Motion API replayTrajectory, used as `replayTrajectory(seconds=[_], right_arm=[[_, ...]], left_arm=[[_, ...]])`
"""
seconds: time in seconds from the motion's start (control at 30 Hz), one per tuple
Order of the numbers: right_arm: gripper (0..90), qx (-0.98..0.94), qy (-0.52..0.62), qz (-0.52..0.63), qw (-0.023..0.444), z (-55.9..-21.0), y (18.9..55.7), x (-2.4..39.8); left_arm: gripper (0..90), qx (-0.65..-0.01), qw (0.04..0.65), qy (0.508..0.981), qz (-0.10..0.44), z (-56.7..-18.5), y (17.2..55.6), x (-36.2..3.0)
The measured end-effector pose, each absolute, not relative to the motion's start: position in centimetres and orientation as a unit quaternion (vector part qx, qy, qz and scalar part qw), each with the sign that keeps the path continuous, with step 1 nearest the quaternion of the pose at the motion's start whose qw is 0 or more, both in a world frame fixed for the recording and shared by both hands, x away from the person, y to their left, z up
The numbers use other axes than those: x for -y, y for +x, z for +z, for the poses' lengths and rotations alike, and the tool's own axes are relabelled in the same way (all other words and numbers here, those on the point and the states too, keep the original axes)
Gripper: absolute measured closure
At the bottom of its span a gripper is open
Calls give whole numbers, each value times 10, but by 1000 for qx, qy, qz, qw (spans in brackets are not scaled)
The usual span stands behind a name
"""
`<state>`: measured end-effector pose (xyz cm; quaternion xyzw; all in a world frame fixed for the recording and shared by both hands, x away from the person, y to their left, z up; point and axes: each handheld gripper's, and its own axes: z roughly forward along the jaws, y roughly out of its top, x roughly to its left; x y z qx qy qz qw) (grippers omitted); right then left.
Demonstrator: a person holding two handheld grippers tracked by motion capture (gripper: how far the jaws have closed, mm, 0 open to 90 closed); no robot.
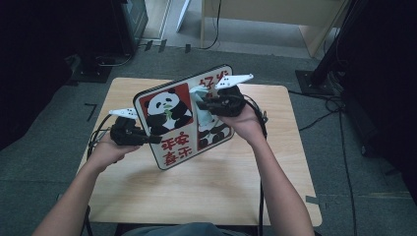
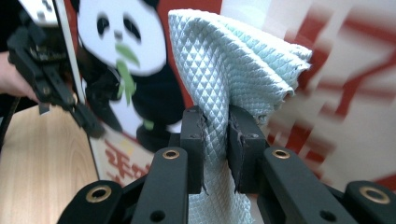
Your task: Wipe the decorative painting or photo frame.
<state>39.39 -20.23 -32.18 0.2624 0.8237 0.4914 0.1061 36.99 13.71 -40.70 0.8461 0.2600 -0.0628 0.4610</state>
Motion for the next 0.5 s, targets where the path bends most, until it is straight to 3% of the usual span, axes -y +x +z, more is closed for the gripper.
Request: replayTrajectory(seconds=[0.27, 0.5], right_arm=[[777, -824, 247, 494, 129, -291, 402, 194], [774, -826, 244, 491, 132, -293, 407, 186]], left_arm=[[787, -260, 461, 846, -64, -407, 370, -137], [788, -259, 461, 847, -62, -407, 370, -138]])
